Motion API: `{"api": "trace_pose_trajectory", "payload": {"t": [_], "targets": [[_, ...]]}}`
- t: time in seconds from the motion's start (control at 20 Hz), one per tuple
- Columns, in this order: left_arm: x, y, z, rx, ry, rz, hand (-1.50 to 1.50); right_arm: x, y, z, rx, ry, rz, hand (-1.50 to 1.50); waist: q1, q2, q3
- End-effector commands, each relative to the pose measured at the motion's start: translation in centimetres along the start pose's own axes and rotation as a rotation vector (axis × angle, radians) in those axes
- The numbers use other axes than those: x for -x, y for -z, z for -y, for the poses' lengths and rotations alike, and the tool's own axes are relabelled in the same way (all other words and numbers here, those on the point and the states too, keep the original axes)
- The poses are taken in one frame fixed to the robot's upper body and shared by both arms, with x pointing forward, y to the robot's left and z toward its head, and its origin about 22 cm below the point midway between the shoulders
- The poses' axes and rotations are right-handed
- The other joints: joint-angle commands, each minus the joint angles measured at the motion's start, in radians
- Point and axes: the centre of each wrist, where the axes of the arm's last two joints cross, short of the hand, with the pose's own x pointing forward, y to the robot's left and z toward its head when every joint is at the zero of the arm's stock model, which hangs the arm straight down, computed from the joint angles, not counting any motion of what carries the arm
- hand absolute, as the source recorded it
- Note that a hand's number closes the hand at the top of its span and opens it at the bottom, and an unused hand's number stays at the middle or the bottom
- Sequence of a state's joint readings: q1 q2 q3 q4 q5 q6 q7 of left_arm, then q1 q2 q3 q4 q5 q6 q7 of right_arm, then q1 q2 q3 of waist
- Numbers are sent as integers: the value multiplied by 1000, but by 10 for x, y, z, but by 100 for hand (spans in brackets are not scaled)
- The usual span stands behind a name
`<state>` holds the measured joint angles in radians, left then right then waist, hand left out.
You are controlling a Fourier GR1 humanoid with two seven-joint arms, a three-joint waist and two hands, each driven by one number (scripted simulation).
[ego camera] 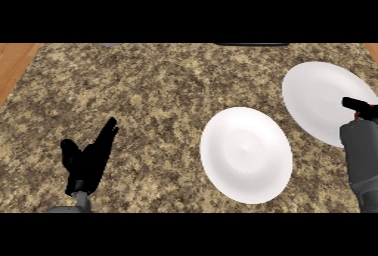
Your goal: Pick the bell pepper from the plate and place it in the plate
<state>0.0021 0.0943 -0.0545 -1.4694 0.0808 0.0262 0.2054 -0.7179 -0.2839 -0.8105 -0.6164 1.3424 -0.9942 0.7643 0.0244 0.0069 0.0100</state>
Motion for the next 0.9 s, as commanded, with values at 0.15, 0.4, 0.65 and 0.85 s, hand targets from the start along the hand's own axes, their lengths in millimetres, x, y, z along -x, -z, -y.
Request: {"api": "trace_pose_trajectory", "payload": {"t": [0.15, 0.4, 0.65, 0.85], "targets": [[22, -4, 0, -3, 10, -62, 0, -3, -6, 4, 131, 266, 86, -150, -6, 2, -5], [17, -6, -5, -13, -7, -63, 0, -2, -6, 14, 146, 394, 37, -150, -18, -6, -7], [23, -10, 2, -31, -16, -73, 0, 20, -23, 35, 34, 514, 50, -150, -33, -11, -9], [18, -3, -13, -26, -27, -78, 0, 43, -58, 52, -89, 563, 85, -150, -42, -13, -11]]}}
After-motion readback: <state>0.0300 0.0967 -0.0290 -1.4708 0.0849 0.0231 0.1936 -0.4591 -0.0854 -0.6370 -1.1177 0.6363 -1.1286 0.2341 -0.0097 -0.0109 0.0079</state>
